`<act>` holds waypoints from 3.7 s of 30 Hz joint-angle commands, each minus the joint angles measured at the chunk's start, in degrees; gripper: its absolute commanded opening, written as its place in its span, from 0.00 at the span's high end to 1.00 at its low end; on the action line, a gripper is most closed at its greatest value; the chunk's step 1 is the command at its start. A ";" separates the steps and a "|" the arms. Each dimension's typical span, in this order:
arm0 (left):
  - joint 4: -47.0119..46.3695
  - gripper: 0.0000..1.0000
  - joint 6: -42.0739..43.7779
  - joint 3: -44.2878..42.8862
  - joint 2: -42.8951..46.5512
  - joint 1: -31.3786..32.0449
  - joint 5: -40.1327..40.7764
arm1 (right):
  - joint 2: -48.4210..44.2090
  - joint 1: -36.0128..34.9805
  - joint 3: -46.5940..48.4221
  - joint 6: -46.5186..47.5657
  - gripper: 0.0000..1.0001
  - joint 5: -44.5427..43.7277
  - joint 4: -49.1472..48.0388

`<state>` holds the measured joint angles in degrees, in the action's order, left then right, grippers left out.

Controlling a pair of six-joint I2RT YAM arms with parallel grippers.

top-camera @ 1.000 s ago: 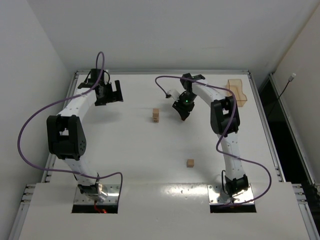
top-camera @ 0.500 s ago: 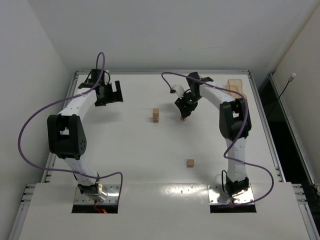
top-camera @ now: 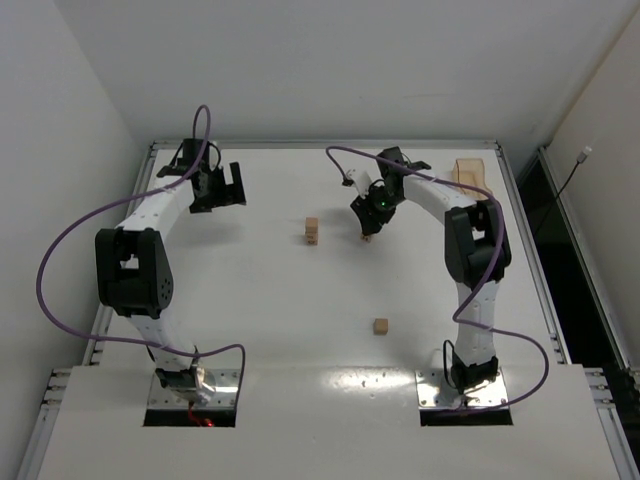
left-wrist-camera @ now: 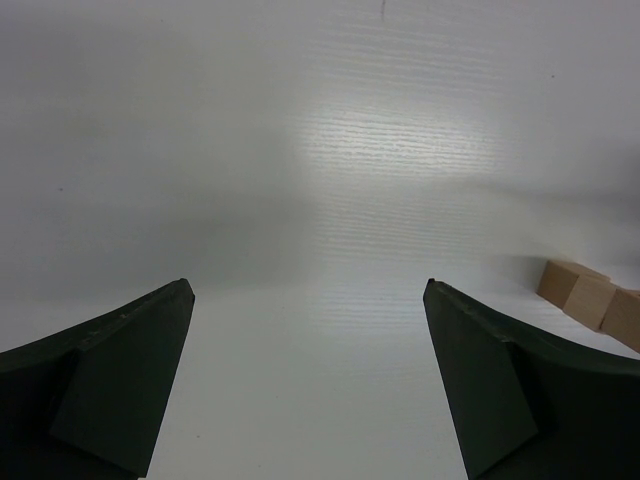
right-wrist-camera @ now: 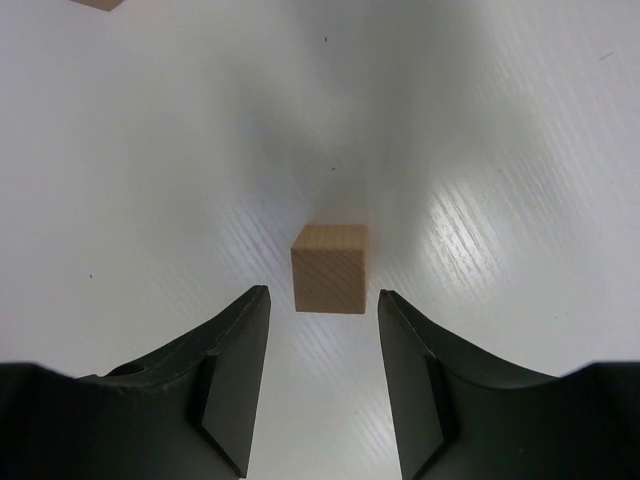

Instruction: Build the wood block tower

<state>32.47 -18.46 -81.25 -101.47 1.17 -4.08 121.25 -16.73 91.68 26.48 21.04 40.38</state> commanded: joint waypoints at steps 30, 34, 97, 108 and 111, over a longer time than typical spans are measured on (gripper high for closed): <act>-1.18 0.00 0.44 -1.98 -0.48 -0.47 0.30 | -2.95 -0.23 -6.25 -2.75 0.57 -0.65 -8.65; -1.18 0.00 0.44 -1.98 -0.48 -0.47 0.30 | -2.42 -0.23 -6.25 -3.45 0.57 -1.70 -9.27; -1.71 0.00 0.44 -0.75 -0.48 -0.47 -1.37 | 4.87 -9.98 37.34 13.94 1.00 10.69 28.61; -2.23 0.00 0.44 -0.22 -0.48 -0.47 -1.37 | 7.60 -14.91 40.68 13.95 1.00 9.99 28.00; -2.23 0.00 0.44 -0.22 -0.48 -0.47 -1.37 | 8.91 -16.05 41.91 13.95 1.00 9.46 27.38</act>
<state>32.01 -18.46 -81.25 -102.06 1.15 -4.75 128.75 -31.70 130.76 39.07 29.50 68.88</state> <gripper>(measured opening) 0.996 0.314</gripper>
